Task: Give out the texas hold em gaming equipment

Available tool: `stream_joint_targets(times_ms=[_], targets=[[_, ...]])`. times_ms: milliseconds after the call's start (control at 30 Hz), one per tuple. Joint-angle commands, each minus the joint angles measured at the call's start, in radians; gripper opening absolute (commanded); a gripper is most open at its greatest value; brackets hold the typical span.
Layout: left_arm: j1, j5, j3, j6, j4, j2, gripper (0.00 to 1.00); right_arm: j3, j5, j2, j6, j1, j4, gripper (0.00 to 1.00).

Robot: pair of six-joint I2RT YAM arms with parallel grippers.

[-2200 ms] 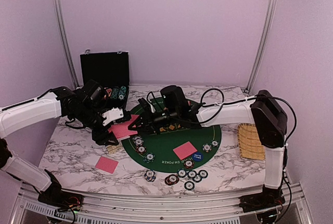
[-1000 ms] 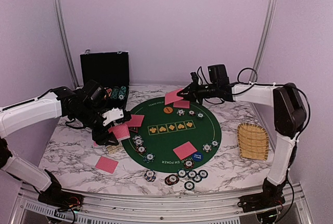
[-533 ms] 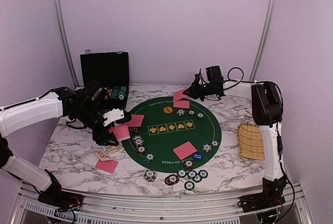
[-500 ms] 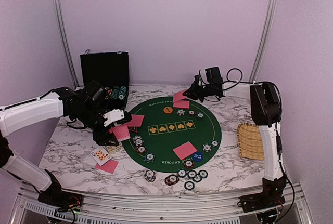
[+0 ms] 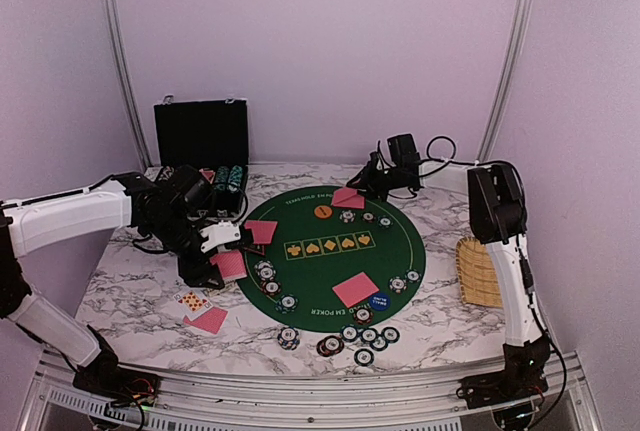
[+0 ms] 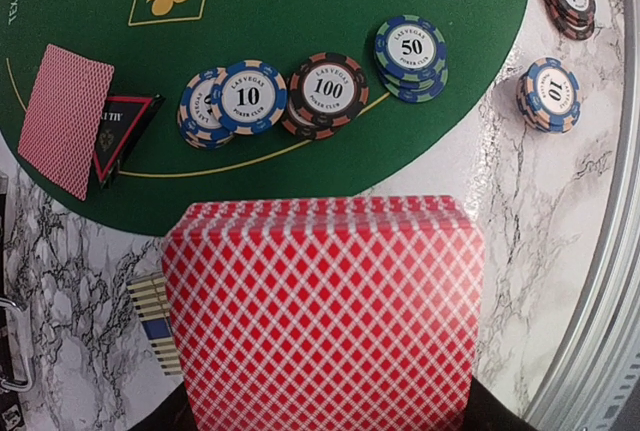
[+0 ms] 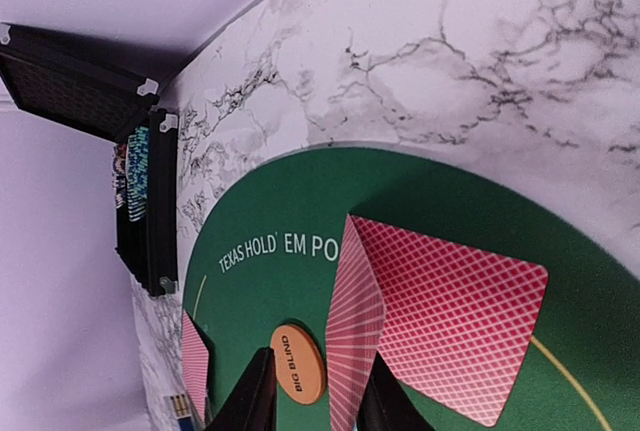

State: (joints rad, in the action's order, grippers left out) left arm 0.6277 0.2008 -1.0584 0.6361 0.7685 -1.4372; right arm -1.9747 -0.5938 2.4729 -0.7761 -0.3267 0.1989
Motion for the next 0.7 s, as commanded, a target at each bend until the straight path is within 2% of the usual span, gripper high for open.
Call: stream_joint_targets(times_ms=[0, 333, 667], targets=[[0.001, 0.005, 0.016, 0.010, 0.021, 0.041, 0.00, -0.052, 0.047, 0.013, 0.040, -0.002, 0.060, 0.33], [0.002, 0.031, 0.012, 0.005, 0.030, 0.049, 0.00, -0.102, 0.140, -0.019, 0.126, -0.002, 0.213, 0.49], [0.003, 0.027, 0.003, 0.008, 0.032, 0.044, 0.00, -0.058, 0.314, -0.164, 0.207, -0.002, 0.281, 0.76]])
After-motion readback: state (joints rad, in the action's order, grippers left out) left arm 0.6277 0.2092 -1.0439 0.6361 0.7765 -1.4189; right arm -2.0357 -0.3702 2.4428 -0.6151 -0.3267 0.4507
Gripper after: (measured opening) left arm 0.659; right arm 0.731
